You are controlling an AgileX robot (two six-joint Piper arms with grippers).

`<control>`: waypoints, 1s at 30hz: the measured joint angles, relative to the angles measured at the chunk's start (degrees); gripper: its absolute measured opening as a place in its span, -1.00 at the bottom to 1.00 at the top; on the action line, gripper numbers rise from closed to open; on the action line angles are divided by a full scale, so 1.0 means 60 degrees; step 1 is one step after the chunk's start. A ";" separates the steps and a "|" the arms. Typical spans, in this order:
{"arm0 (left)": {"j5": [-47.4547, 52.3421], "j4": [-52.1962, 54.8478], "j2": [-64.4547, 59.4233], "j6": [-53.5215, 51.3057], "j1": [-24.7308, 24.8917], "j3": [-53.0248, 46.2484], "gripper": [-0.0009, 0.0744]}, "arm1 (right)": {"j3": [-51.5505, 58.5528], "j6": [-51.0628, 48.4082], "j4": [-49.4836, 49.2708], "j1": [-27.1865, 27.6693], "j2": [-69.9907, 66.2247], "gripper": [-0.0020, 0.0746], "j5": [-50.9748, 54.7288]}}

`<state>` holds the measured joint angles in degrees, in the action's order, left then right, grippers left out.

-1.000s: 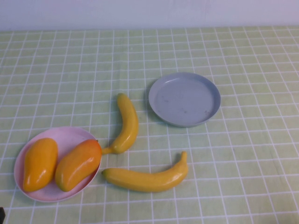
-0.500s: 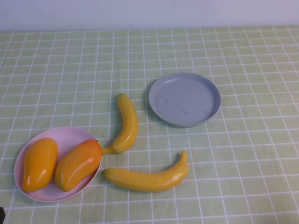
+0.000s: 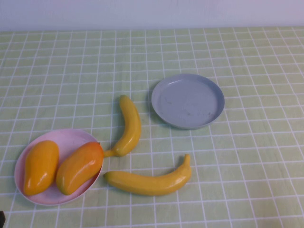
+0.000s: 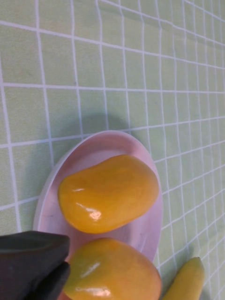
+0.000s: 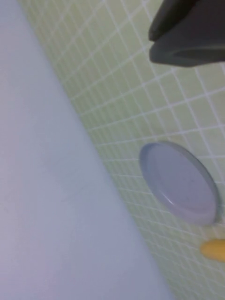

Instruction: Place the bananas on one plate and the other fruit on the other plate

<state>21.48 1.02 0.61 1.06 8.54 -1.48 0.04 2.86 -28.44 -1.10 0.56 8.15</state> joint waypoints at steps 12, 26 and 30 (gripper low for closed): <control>0.0000 0.0000 0.0000 0.0016 0.0000 0.0000 -0.98 | -0.4718 -0.2269 -0.0517 0.0000 -0.5191 -0.99 0.5253; 0.0000 0.0000 0.0000 0.0016 0.0000 0.0000 -0.98 | -0.7414 -0.8696 -0.1637 -0.1877 -1.0376 -0.99 0.6490; 0.0000 0.0000 0.0000 0.0016 0.0000 0.0000 -0.98 | -0.8406 -0.9713 -0.1214 -0.3562 -1.1868 -0.99 0.6253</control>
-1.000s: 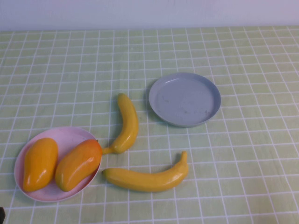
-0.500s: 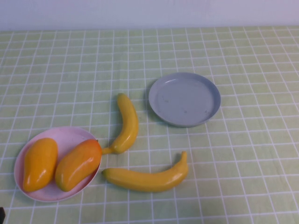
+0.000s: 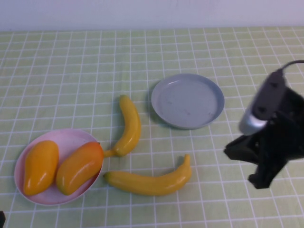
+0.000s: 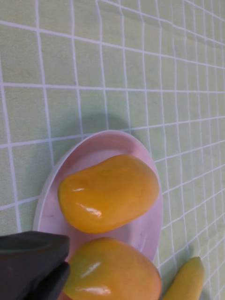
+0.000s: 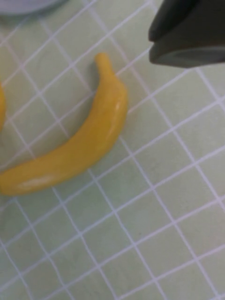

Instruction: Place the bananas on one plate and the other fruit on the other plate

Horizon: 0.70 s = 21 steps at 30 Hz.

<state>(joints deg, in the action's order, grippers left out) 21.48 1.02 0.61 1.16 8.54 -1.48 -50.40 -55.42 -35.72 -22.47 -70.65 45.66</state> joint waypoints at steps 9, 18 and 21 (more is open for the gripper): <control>0.0000 0.0000 0.0000 0.0000 0.0000 0.0000 -0.98 | -0.3390 -0.0668 0.2198 -0.2594 -0.3700 -0.44 0.0085; 0.0000 0.0000 0.0000 0.0000 0.0000 0.0000 -0.98 | -0.5079 -0.0779 0.3585 -0.3308 -0.6372 0.15 0.0543; 0.0000 0.0000 0.0000 0.0000 0.0000 0.0000 -0.98 | -0.5366 -0.0779 0.3631 -0.3423 -0.6708 0.17 0.0797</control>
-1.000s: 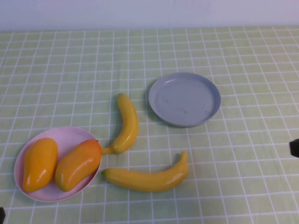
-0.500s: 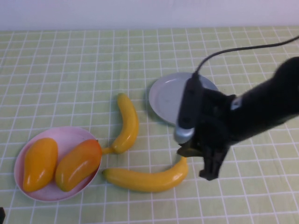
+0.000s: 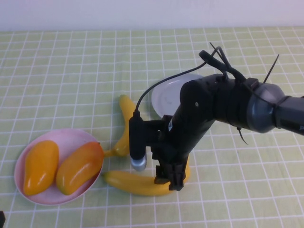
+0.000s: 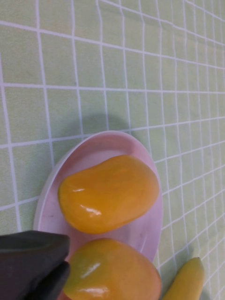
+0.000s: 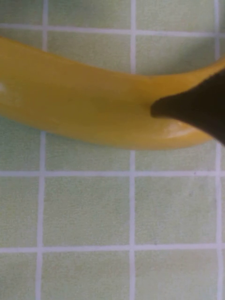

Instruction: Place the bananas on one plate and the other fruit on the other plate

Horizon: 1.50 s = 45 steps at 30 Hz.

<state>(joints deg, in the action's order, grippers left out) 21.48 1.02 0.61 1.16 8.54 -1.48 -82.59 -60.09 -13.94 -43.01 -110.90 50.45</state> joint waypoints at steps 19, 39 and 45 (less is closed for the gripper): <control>0.0000 0.0000 0.0000 0.0021 0.0000 0.0000 -0.98 | -0.0643 0.0199 -0.0387 -0.0377 0.0008 0.34 0.0569; 0.0000 0.0000 0.0000 0.0021 0.0000 0.0000 -0.98 | -0.0659 0.2474 -0.0067 -0.0646 -0.0931 -0.15 0.0257; 0.0000 0.0000 0.0000 0.0021 0.0000 0.0000 -0.98 | -0.0659 0.6427 0.1209 -0.0574 -0.0037 -0.15 0.0435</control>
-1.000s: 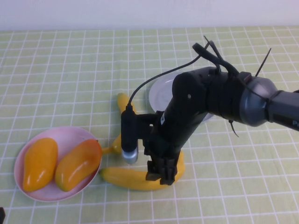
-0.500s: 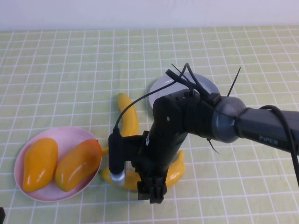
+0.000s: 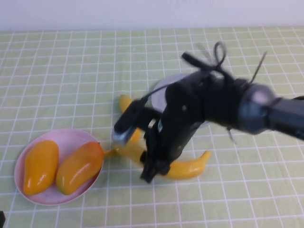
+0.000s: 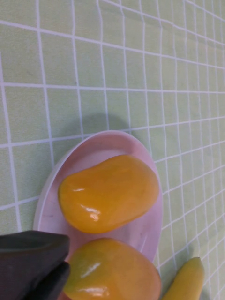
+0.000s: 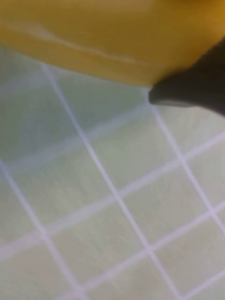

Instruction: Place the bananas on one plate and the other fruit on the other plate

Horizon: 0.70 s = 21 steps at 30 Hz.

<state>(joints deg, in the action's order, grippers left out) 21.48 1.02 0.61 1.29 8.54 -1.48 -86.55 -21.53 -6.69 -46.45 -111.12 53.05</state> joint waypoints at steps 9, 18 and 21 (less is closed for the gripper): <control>0.0000 0.0000 0.0000 0.0000 0.0000 0.0000 -0.98 | -0.0233 0.5601 0.2614 0.1971 0.1021 -0.15 -0.1904; 0.0000 0.0000 0.0000 0.0000 0.0000 0.0000 -0.98 | -0.2292 0.6008 0.2585 0.3541 -0.1200 -0.15 -0.1946; 0.0000 0.0000 0.0000 0.0000 0.0000 0.0000 -0.98 | -0.3411 0.5871 0.2461 0.3684 -0.2072 -0.15 -0.1316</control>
<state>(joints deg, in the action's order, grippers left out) 21.48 1.02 0.61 1.29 8.54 -1.48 -107.01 13.70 8.08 -24.35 -123.56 45.16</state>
